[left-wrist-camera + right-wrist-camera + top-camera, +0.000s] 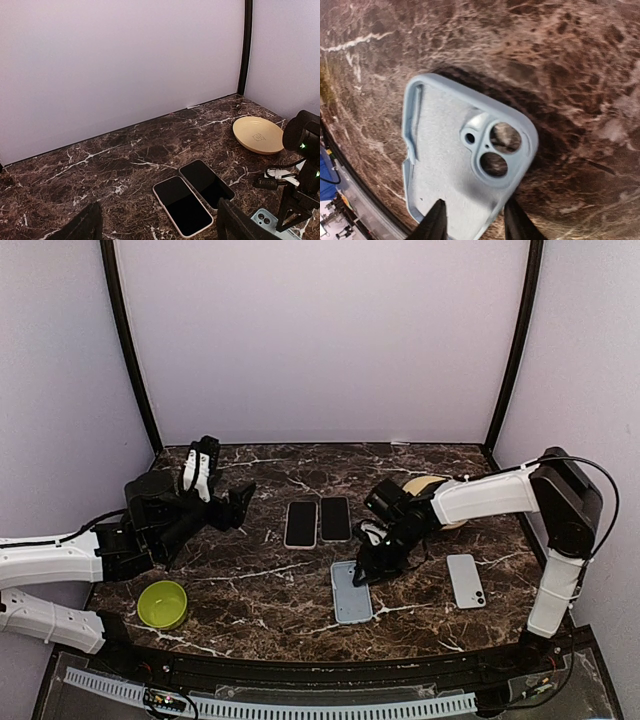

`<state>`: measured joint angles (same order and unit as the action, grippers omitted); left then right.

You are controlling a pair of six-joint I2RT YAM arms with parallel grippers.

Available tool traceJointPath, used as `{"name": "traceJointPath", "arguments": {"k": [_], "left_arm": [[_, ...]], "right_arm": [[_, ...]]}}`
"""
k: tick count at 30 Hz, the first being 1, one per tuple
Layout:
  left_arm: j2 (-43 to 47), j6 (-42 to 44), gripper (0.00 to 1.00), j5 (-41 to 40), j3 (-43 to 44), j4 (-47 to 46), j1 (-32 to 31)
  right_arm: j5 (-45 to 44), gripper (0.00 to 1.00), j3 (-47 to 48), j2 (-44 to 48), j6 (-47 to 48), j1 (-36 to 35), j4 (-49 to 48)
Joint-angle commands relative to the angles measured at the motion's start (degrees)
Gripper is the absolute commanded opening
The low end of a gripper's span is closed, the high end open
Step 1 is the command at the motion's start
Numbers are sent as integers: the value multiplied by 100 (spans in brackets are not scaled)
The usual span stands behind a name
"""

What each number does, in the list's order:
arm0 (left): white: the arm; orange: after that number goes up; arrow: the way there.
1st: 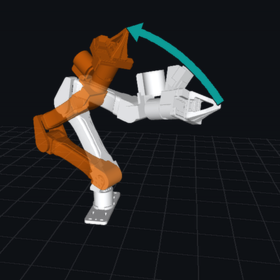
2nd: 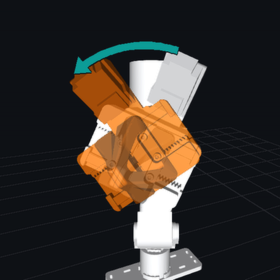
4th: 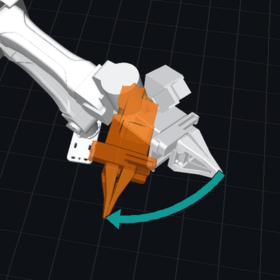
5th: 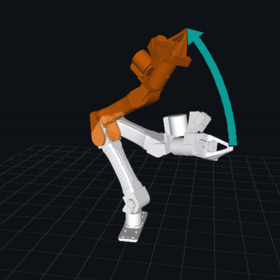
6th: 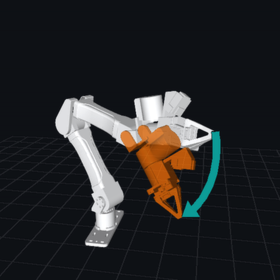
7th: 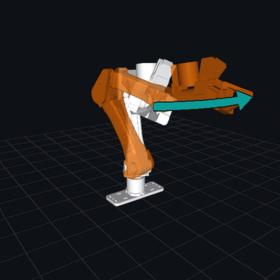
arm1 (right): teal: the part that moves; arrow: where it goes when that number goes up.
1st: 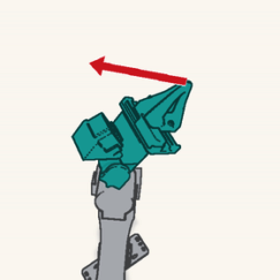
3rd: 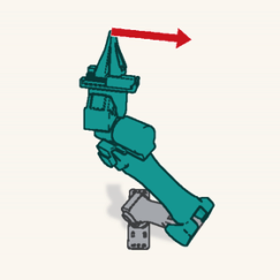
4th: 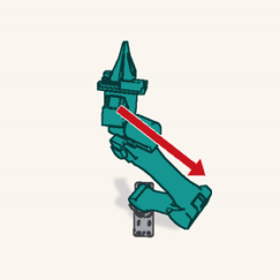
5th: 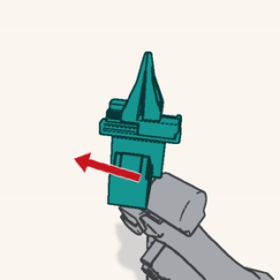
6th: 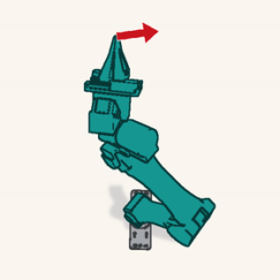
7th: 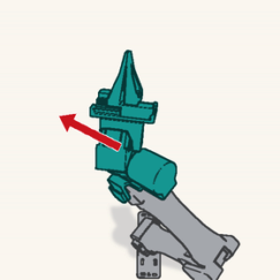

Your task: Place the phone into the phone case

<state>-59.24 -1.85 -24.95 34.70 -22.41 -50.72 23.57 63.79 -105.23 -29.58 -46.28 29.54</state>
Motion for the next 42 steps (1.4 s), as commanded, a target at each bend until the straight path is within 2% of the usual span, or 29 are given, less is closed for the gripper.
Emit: {"name": "traceJointPath", "arguments": {"k": [1,3,6,7,9,13,21,35,37,42], "left_arm": [[-5,72,80,-64,166,64,31],[-19,71,80,-51,175,82,31],[-5,66,80,-38,182,114,41],[-1,64,80,-33,184,123,38],[8,55,80,-8,191,141,48],[25,44,80,51,210,189,52],[54,71,80,72,221,221,60],[131,-1,81,208,258,289,137],[166,15,81,192,248,265,133],[178,18,81,252,246,241,145]], "right_arm": [[-1198,51,289,253,-100,20,675],[-1762,66,324,486,-167,26,951],[-2930,96,293,840,-440,113,1602],[-3295,98,239,949,-551,182,1817],[-3718,99,9,1140,-756,434,2127],[-3783,98,-599,1361,-1003,1112,2222],[-3983,99,-1157,1389,-1179,1552,2150],[-2793,98,-2217,1712,-834,2246,1250],[-2702,95,-2296,1649,-772,2241,1151],[-2562,74,-2191,1367,-682,1943,1190]]}}
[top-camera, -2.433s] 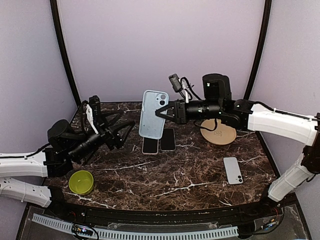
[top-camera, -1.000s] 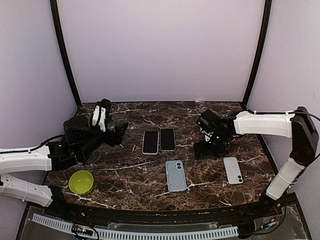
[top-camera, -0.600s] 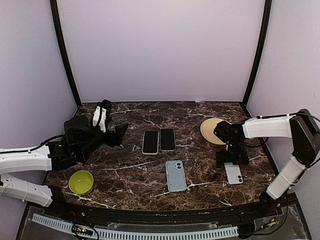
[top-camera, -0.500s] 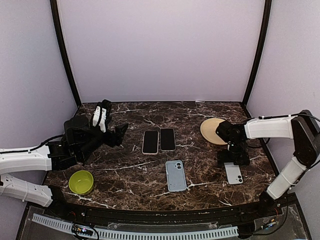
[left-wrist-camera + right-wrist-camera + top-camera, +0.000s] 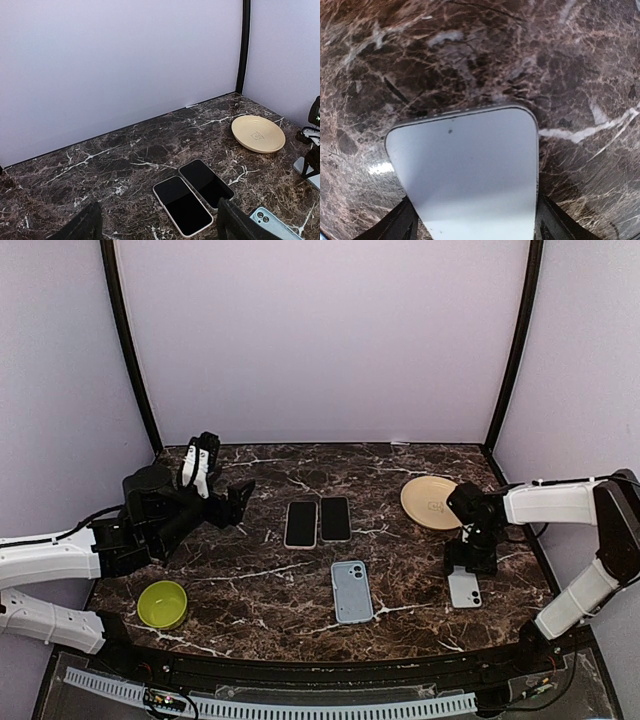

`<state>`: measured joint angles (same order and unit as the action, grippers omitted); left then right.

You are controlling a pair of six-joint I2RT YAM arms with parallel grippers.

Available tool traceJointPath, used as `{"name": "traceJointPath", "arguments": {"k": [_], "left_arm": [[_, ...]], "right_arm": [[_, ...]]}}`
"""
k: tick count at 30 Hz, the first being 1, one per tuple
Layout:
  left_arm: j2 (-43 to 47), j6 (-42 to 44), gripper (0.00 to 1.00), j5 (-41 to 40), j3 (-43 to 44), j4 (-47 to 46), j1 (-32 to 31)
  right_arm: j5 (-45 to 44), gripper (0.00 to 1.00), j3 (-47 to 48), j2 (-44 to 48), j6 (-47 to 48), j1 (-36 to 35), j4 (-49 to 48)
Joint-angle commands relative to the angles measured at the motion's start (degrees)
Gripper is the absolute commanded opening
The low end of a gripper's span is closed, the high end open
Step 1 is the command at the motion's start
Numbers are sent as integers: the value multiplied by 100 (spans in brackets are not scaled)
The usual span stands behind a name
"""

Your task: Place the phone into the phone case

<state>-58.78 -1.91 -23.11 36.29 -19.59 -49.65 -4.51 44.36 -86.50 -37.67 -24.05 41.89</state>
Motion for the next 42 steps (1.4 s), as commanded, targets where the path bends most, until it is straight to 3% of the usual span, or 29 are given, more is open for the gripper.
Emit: {"name": "traceJointPath", "arguments": {"k": [1,6,11,13,19,21,23,25,32,42], "left_arm": [[127,31,81,78,87,-37,39],[104,74,81,156,80,-66,39],[7,301,80,624,58,-146,39],[-50,674,77,1141,-20,-271,41],[-514,2316,73,3913,-195,-474,-99],[-819,3246,73,4185,-143,-312,-451],[-1293,4536,73,4063,100,53,-1021],[-1902,5084,72,3921,518,240,-1296],[-3540,5804,67,4295,1366,-642,-1634],[-4412,6525,64,4367,1666,-515,-1671]], "right_arm": [[258,71,-185,-533,115,-397,-28],[423,55,128,-675,34,-914,16],[876,51,451,-612,199,-1322,-94],[1133,50,538,-563,399,-1472,-246],[2148,46,477,-681,920,-1597,-797],[2339,44,466,-630,1042,-1632,-905],[2560,44,407,-519,1105,-1638,-1043],[2744,43,369,-430,1133,-1659,-1149],[3211,41,267,-265,1161,-2046,-1444],[3566,39,350,-31,1470,-2372,-1352]]}}
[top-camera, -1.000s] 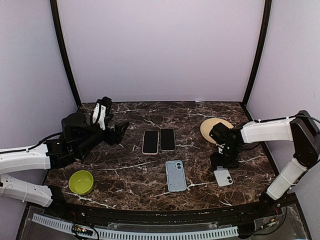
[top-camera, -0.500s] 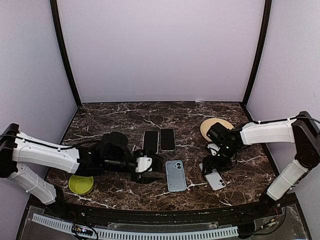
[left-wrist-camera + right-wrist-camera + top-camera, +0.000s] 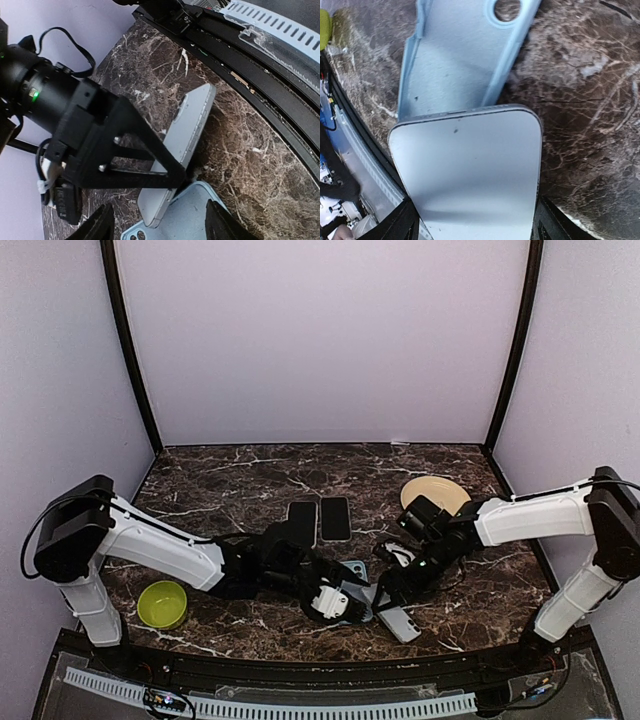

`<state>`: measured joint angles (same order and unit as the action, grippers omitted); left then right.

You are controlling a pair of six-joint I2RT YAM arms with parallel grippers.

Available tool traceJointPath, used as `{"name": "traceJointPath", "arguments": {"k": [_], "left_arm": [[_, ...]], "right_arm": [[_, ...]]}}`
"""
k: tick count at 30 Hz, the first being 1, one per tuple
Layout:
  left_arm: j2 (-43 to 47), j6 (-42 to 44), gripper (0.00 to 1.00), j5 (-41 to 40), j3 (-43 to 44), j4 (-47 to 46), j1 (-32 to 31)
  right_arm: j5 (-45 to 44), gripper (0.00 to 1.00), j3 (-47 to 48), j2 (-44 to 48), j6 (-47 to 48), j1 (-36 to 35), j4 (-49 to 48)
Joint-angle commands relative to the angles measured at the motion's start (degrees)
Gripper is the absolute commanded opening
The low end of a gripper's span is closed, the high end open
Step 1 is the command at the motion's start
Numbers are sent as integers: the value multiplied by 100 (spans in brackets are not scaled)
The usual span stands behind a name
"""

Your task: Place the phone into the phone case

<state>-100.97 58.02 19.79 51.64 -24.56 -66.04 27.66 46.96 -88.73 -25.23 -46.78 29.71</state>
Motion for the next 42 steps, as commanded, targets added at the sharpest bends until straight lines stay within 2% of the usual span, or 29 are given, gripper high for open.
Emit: {"name": "traceJointPath", "arguments": {"k": [1,7,15,20,24,26,29,32,36,38,42], "left_arm": [[-278,560,63,86,181,10,-32],[-517,586,51,-58,370,65,-45],[-776,1119,32,-363,356,-300,-148],[-804,1316,2,-527,319,-388,-167],[-762,1133,0,-884,244,-813,-196],[-758,884,0,-1231,253,-1061,-206],[-724,215,0,-1787,283,-1426,-207],[-515,-408,0,-2200,237,-1718,-201],[-122,-1956,0,-2353,381,-2028,-147],[96,-3368,0,-2364,520,-2180,-19],[423,-5023,0,-2665,532,-2814,118]], "right_arm": [[353,39,79,175,238,-117,-140],[384,38,221,171,252,-263,-128],[322,38,312,172,278,-340,-71],[332,38,318,180,304,-340,-103],[113,39,339,223,365,-340,81],[-236,49,388,447,380,-328,286],[-984,75,690,948,302,-247,626],[-2150,89,1261,1577,106,-166,958],[-3611,98,1666,2453,-297,-125,402],[-3810,98,1490,2799,-457,-135,-406],[-4248,99,1149,3100,-683,-350,-1755]]}}
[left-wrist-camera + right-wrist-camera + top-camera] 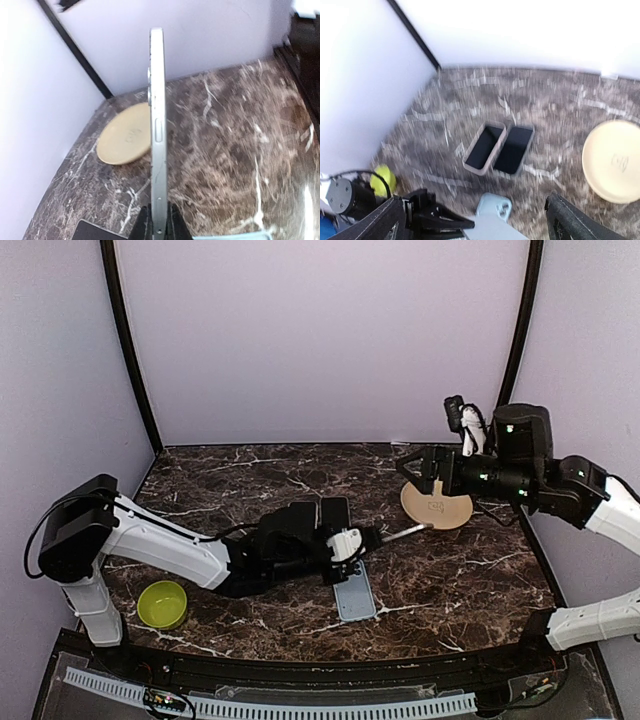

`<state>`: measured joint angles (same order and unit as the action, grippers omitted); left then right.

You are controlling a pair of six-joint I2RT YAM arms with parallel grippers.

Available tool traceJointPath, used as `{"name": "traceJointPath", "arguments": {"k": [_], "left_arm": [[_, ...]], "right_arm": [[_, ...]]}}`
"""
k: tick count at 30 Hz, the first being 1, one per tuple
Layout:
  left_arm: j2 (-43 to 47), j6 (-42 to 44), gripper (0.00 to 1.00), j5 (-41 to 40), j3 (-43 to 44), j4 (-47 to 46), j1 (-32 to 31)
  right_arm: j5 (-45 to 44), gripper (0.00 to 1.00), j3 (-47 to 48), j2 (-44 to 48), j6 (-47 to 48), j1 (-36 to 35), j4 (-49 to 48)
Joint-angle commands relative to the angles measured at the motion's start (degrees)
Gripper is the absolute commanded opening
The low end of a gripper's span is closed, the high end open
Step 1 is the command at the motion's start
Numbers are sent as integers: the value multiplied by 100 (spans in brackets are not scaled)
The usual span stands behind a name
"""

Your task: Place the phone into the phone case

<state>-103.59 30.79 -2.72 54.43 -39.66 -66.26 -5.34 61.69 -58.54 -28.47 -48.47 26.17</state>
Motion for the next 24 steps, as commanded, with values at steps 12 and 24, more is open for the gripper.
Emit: {"name": "traceJointPath", "arguments": {"k": [12,24], "left_arm": [[1041,-3684,0,-1470,19,-2368,157],[1170,-3577,0,-1155,-125,-2610,157]], "right_arm": [[-524,98,-181,-1038,-251,-611,-2794],[-343,98,324,-1680,-18,-611,-3011]]}}
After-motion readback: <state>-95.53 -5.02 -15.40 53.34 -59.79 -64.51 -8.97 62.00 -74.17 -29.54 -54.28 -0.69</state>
